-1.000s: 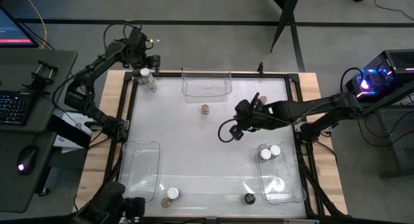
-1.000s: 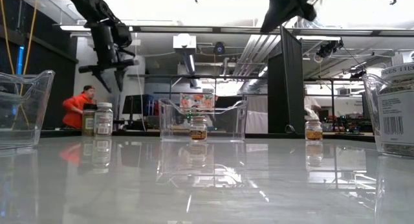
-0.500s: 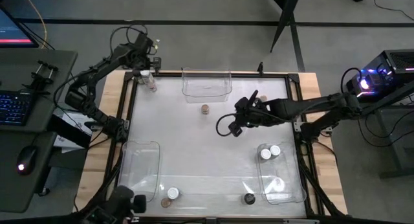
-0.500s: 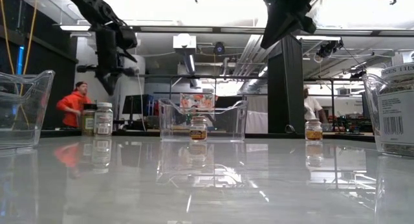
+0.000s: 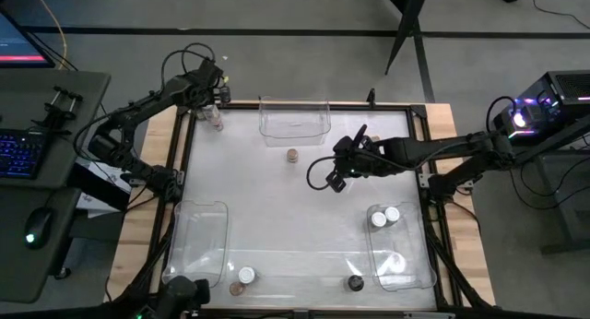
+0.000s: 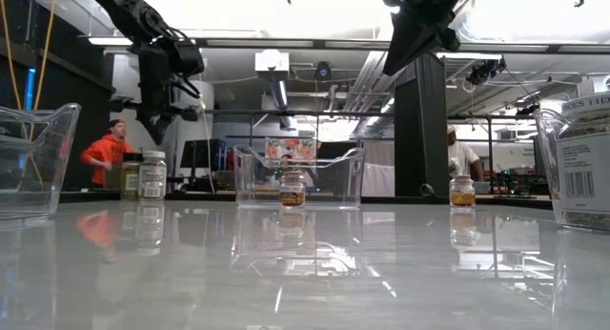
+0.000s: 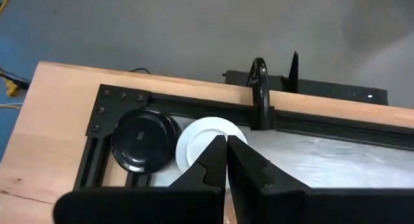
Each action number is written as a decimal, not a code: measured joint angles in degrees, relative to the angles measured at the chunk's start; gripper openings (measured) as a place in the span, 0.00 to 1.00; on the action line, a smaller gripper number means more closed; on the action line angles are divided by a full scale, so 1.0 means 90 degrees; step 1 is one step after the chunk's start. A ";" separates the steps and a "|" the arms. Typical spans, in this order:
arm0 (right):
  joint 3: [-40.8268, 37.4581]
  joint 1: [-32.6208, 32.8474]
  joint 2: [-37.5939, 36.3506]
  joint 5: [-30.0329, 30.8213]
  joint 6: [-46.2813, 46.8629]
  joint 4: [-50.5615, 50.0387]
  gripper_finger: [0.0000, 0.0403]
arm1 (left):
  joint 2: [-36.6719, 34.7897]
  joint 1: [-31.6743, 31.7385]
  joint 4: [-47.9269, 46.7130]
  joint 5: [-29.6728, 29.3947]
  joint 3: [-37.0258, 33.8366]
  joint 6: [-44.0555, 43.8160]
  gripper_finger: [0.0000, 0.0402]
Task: Sort spices by type
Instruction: Put the white seasoning bottle into the bottom right transparent bin
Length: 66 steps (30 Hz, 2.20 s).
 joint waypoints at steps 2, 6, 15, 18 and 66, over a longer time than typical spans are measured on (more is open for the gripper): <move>0.0000 0.0002 0.0000 -0.0015 0.0000 0.0000 0.00 | 0.0014 0.0023 0.0059 -0.0011 -0.0013 0.0003 0.00; 0.0000 0.0002 0.0000 -0.0019 0.0024 0.0002 0.00 | 0.0026 0.0023 0.0028 -0.0010 -0.0029 0.0006 0.00; 0.0000 0.0004 0.0000 -0.0016 0.0046 0.0039 0.00 | 0.0202 -0.0018 -0.0195 -0.0109 -0.0027 -0.0028 0.00; 0.0000 0.0004 0.0000 -0.0016 0.0047 0.0049 0.00 | 0.0224 -0.0052 -0.0173 -0.0224 -0.0027 -0.0230 0.00; 0.0000 0.0007 0.0000 -0.0037 -0.0278 0.0044 0.00 | 0.0190 -0.3106 0.0846 0.0457 -0.0678 -0.1569 0.00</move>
